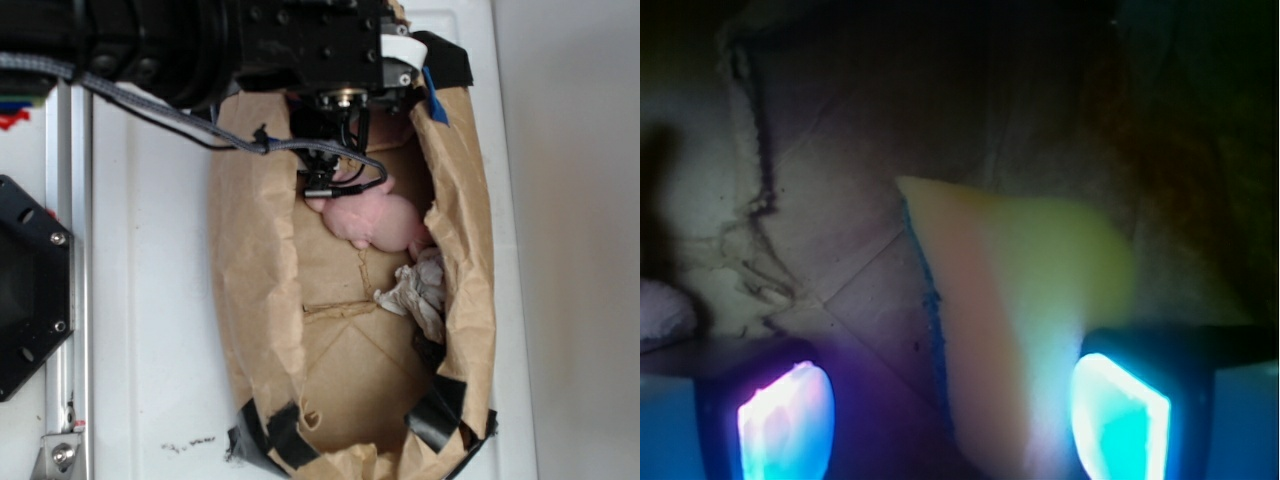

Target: Grab the green sponge.

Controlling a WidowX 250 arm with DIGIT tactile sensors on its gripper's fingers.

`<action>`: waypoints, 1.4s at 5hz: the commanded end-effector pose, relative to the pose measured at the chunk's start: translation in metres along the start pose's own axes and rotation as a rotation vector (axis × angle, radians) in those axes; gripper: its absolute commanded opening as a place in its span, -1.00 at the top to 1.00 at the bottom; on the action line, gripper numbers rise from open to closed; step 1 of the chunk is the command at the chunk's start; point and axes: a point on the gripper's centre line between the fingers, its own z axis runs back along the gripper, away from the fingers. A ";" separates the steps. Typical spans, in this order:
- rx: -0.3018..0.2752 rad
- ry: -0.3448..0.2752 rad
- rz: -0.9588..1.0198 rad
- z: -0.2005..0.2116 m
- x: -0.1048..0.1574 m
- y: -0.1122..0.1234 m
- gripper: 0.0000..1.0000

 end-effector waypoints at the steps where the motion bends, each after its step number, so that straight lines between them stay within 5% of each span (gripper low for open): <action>1: -0.045 -0.003 0.013 -0.012 0.007 0.005 -1.00; 2: -0.059 0.003 0.006 -0.018 0.014 0.004 0.73; 3: -0.067 -0.001 0.005 -0.020 0.010 0.008 1.00; 7: -0.063 -0.012 -0.012 -0.016 -0.002 -0.002 1.00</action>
